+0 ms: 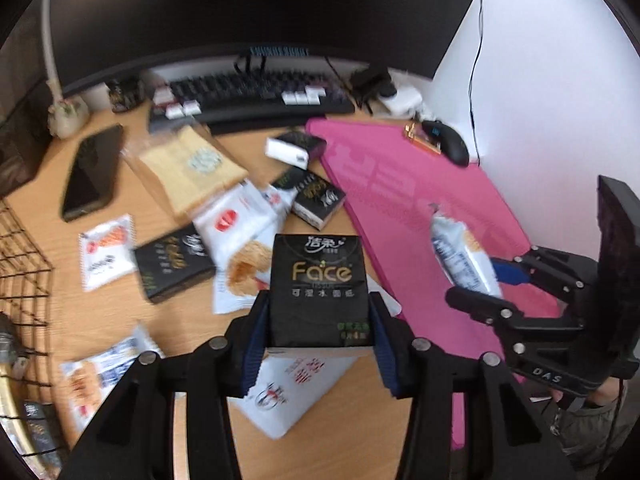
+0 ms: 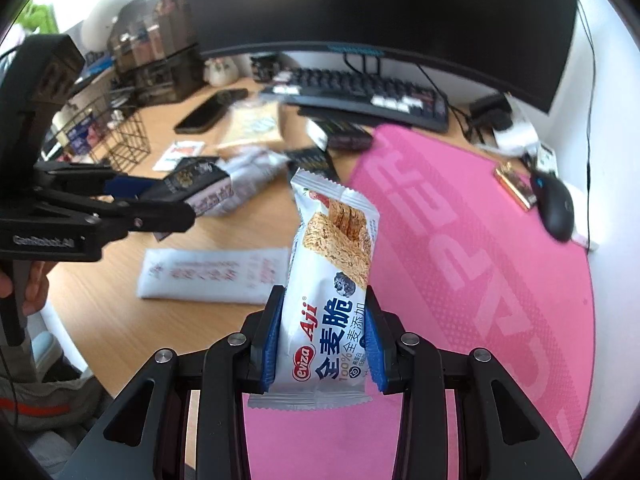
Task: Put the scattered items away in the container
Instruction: 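Lower both held items into the wire basket and open both tools, then move both open tools back toward the remaining snacks on the desk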
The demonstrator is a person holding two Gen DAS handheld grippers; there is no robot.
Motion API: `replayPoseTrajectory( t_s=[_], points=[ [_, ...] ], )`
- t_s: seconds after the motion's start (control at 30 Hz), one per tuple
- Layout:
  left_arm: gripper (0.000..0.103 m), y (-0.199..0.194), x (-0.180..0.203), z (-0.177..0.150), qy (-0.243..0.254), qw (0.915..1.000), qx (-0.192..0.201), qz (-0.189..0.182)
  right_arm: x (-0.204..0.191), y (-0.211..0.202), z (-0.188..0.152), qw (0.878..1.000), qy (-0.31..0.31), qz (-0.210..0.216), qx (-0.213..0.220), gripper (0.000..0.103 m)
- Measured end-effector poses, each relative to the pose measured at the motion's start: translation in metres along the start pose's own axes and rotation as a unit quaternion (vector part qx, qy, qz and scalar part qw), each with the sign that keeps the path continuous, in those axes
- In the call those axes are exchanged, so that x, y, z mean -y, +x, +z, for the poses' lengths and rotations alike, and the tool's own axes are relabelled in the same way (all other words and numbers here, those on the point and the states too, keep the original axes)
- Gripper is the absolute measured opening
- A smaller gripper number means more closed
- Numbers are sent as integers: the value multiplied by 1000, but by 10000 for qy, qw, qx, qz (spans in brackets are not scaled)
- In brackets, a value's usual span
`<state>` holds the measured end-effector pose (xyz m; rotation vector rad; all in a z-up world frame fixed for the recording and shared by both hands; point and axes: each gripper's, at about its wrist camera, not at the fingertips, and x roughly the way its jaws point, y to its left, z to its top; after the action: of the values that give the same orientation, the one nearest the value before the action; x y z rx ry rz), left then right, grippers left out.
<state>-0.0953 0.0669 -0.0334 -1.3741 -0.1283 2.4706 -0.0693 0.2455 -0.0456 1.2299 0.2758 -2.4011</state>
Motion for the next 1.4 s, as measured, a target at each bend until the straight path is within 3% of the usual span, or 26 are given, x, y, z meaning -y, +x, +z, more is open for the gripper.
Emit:
replayPoseTrajectory(
  t_s=[0.17,0.37,0.5,0.6,0.77,0.87,0.93,1.17,1.4],
  points=[
    [52,-60,-29,-3,-190,9982,533,180,-49,-20,32,9980,-336,370,392,37],
    [52,-140,-117,-30,-929,9845,1102,1003,-157,-25,96,9818,-1172,1301,734,37],
    [52,-170,-179,-60,-1538,9698,1111,1531,-232,-5,129,9689,-1589,1801,597,37],
    [52,-180,-211,-80,-1831,9629,1087,1659,-282,18,147,9612,-1811,2038,420,37],
    [52,-183,-241,-95,-2057,9576,1003,1751,-325,44,159,9568,-1926,2158,293,37],
    [59,-182,-248,-100,-2072,9575,922,1784,-333,50,161,9582,-1919,2105,266,44],
    [68,-182,-246,-99,-2016,9571,910,1870,-329,50,162,9605,-1832,2075,273,55],
    [69,-182,-214,-85,-1728,9645,971,1747,-277,26,161,9680,-1425,2012,462,56],
    [69,-156,-149,-53,-1111,9811,906,1301,-188,-2,136,9834,-886,1451,627,57]
  ],
)
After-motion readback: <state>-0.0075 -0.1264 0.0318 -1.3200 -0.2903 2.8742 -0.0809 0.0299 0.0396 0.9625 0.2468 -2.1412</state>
